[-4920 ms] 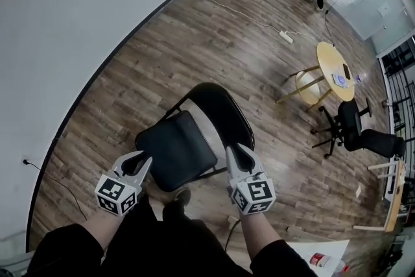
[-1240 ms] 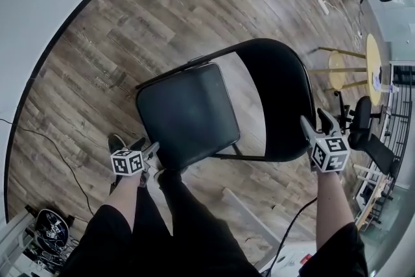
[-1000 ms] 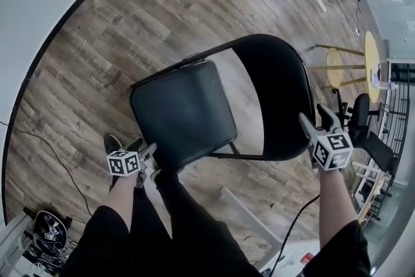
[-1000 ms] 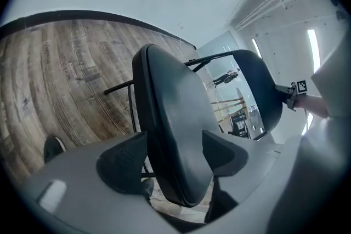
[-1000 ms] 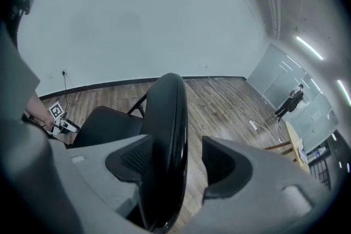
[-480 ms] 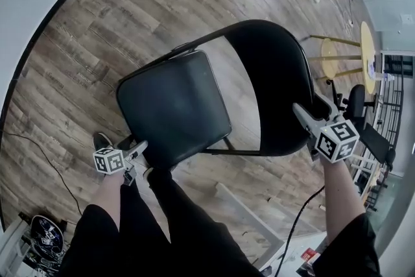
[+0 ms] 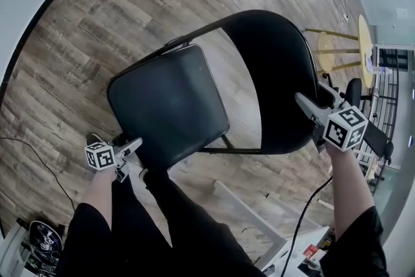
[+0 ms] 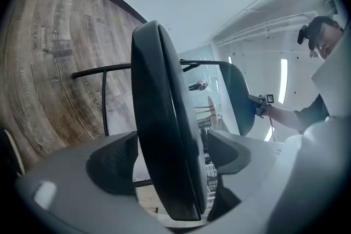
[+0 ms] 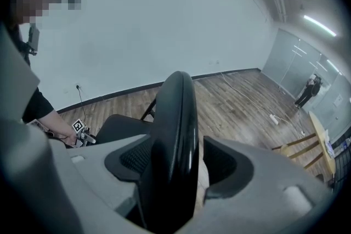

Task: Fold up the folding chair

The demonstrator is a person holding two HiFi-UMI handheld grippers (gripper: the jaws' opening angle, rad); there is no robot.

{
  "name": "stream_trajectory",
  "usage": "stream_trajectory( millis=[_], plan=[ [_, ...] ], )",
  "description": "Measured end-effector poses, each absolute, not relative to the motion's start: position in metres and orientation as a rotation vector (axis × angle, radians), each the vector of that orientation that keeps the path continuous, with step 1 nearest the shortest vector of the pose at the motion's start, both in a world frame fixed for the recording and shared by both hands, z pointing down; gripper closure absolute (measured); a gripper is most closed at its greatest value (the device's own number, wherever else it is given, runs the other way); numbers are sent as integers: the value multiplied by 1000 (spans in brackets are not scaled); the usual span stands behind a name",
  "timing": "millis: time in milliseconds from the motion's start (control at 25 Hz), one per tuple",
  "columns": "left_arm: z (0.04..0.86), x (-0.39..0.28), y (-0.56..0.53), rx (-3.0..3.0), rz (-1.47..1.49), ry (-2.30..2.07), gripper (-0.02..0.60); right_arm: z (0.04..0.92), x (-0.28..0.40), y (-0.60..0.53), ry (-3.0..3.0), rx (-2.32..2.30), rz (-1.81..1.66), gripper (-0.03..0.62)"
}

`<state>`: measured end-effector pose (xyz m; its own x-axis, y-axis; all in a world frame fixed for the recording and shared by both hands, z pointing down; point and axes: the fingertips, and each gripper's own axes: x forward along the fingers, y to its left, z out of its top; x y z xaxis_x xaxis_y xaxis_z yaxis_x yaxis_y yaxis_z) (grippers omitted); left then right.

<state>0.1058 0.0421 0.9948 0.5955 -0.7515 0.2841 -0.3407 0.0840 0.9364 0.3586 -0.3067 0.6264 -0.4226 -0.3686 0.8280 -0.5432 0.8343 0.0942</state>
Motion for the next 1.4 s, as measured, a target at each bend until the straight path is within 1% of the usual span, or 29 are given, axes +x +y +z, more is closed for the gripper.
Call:
stream_trajectory(
  millis=[720,880,1000,1040,1120,1400],
  plan=[
    [1000,119,5,1525,-465,-892,186,640,352,-299,-1990,613,354,310],
    [1003,116,3,1502,-503,-901,233,644,353,-298,-1970,596,364,310],
    [1001,114,2,1490,-539,-891,273,644,351,-295,-1961,567,358,336],
    [1000,113,3,1482,-545,-886,285,644,351,-295,-1960,556,355,355],
    [1001,111,4,1451,-554,-867,302,645,350,-294,-1962,546,359,367],
    [1001,116,9,1364,-582,-826,313,644,351,-292,-1961,550,360,375]
  ],
)
